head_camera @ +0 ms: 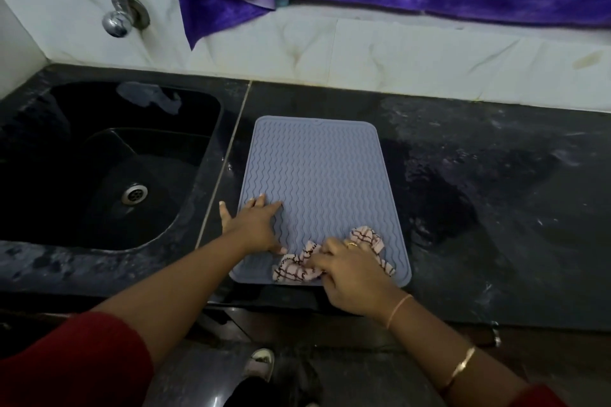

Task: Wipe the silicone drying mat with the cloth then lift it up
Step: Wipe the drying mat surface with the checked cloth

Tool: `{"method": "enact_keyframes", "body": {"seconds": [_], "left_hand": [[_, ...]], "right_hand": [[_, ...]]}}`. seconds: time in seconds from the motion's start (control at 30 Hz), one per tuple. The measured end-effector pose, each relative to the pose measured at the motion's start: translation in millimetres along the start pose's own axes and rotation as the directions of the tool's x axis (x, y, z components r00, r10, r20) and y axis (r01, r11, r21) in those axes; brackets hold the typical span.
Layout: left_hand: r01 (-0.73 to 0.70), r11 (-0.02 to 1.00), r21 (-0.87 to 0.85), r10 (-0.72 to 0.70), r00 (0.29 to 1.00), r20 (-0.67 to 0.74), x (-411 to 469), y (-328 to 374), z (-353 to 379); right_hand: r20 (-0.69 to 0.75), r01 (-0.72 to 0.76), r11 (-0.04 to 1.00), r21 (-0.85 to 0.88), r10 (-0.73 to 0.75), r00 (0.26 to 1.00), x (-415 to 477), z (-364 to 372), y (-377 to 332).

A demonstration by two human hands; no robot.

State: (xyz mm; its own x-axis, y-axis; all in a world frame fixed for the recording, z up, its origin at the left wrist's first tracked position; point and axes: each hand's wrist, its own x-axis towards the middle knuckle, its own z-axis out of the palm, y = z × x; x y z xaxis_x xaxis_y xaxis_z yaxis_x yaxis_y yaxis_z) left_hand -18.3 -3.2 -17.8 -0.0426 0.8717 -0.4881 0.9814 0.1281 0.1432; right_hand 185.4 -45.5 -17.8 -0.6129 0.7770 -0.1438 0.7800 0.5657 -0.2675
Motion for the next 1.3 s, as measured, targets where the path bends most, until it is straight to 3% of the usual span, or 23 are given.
{"method": "enact_keyframes", "body": {"seconds": [0.13,0.27,0.47,0.7,0.93,1.13,1.3], "left_hand": [[0.093,0.995,-0.035,-0.092,0.996,0.017,-3.1,9.6,-1.3],[0.096,0.995,0.025,-0.098,0.991,0.092,-2.8,13.1,-6.5],[0.090,0.995,0.038,-0.093,0.991,0.098,-3.8,13.4,-6.6],[0.101,0.989,0.104,-0.116,0.982,0.147,-2.0,19.5,-11.8],[0.100,0.976,0.195,-0.134,0.976,0.170,-3.8,23.2,-17.6],[0.114,0.946,0.303,-0.160,0.978,0.132,-6.3,29.5,-18.9],[0.061,0.876,0.478,-0.164,0.971,0.177,2.5,40.2,-31.0]], "right_hand": [[-0.053,0.006,1.000,-0.004,-0.006,0.999,18.4,9.7,-24.2],[-0.020,0.034,0.997,-0.064,-0.036,0.999,3.6,7.9,-9.2],[0.003,-0.104,0.991,-0.083,0.105,0.994,-17.7,-4.2,9.2],[0.003,0.002,1.000,-0.021,-0.002,1.000,-5.3,3.2,-10.8],[-0.031,-0.181,0.982,0.060,0.183,0.983,-23.6,-3.2,19.9],[-0.157,-0.338,0.935,0.105,0.351,0.923,16.3,-10.0,38.2],[-0.151,-0.354,0.827,0.437,0.455,0.877,53.5,-33.7,48.2]]}}
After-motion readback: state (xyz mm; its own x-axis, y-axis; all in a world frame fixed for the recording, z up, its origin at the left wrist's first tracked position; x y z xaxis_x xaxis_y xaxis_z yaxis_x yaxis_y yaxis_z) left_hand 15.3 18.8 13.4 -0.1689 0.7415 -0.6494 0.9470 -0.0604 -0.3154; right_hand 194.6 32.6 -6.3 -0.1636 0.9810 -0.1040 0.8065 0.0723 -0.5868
